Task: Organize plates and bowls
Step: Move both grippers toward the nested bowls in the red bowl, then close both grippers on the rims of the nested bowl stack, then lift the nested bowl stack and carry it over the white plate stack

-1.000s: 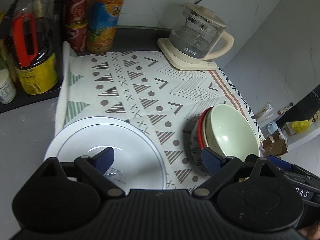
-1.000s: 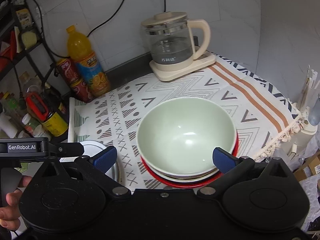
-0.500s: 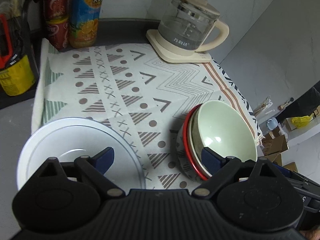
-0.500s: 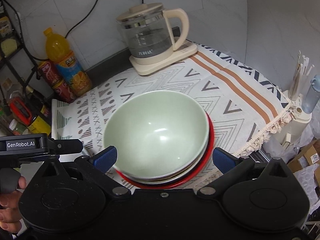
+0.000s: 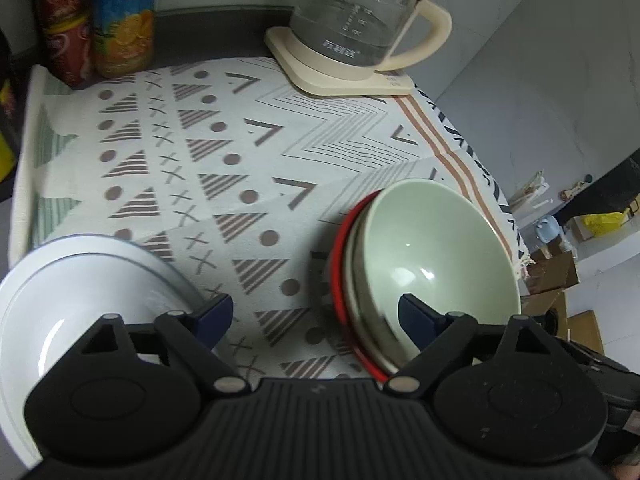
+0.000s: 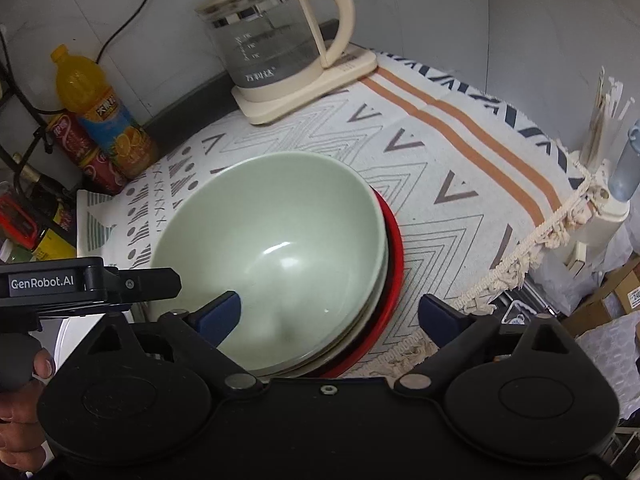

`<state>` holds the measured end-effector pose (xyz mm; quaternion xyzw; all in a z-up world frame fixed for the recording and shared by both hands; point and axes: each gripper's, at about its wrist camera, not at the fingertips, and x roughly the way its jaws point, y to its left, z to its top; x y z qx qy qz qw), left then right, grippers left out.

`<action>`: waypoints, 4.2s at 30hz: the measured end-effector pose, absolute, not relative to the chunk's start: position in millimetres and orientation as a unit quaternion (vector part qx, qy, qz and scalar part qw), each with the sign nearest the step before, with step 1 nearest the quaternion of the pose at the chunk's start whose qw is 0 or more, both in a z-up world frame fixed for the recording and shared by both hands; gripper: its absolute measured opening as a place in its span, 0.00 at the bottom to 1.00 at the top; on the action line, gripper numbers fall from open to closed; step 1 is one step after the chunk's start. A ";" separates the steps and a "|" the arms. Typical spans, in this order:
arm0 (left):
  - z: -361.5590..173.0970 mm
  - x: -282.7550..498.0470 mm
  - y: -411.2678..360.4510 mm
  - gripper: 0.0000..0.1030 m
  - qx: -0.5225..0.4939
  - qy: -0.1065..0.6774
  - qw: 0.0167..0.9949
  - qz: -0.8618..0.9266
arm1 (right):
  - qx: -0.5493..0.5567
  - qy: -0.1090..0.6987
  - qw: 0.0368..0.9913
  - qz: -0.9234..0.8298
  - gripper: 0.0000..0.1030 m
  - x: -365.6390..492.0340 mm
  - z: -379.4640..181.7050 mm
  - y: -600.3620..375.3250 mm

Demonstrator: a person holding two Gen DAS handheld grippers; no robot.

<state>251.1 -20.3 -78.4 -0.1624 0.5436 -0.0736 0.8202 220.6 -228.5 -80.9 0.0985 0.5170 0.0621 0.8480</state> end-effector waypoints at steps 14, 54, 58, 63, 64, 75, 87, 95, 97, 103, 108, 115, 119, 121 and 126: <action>-116.8 278.0 -29.8 0.53 -0.189 0.584 0.786 -0.077 | 0.122 0.563 0.815 0.067 0.47 243.8 -115.8 -245.2; -77.3 256.2 2.7 0.29 -0.217 0.535 0.812 -0.082 | 0.145 0.509 0.841 0.111 0.33 237.2 -72.9 -214.8; -72.5 249.9 10.0 0.29 -0.221 0.529 0.815 -0.079 | 0.141 0.505 0.844 0.117 0.33 232.9 -67.3 -207.9; -67.3 240.7 18.8 0.29 -0.227 0.523 0.818 -0.074 | 0.139 0.499 0.846 0.124 0.33 227.9 -60.9 -199.5; -66.0 238.9 20.7 0.29 -0.227 0.521 0.819 -0.073 | 0.137 0.497 0.847 0.127 0.33 227.5 -59.9 -197.6; -51.8 217.4 41.6 0.29 -0.233 0.504 0.829 -0.059 | 0.127 0.491 0.849 0.150 0.33 218.2 -52.9 -173.8; -49.1 186.1 76.7 0.29 -0.247 0.497 0.831 -0.032 | 0.112 0.494 0.844 0.177 0.33 202.1 -51.3 -139.6; -49.2 168.2 95.5 0.30 -0.255 0.492 0.832 -0.016 | 0.100 0.495 0.841 0.192 0.33 191.8 -49.6 -122.8; -49.3 164.6 99.4 0.30 -0.257 0.491 0.833 -0.013 | 0.097 0.496 0.840 0.196 0.33 189.8 -49.7 -118.4; -49.4 151.5 108.8 0.30 -0.264 0.488 0.832 0.002 | 0.090 0.501 0.835 0.209 0.33 184.9 -52.3 -105.7; -51.8 139.3 116.9 0.30 -0.270 0.490 0.829 0.015 | 0.084 0.510 0.828 0.216 0.33 182.1 -57.6 -96.2; -59.1 131.1 131.9 0.30 -0.280 0.496 0.821 0.036 | 0.069 0.527 0.813 0.237 0.33 181.6 -67.5 -75.5; -64.2 127.8 140.3 0.30 -0.284 0.502 0.815 0.051 | 0.061 0.535 0.806 0.245 0.33 183.2 -73.4 -64.8; -67.8 126.5 144.8 0.30 -0.287 0.505 0.812 0.056 | 0.055 0.538 0.804 0.248 0.33 184.0 -76.1 -59.9; -76.0 128.0 153.3 0.31 -0.288 0.514 0.806 0.062 | 0.047 0.549 0.795 0.254 0.34 186.2 -83.3 -52.5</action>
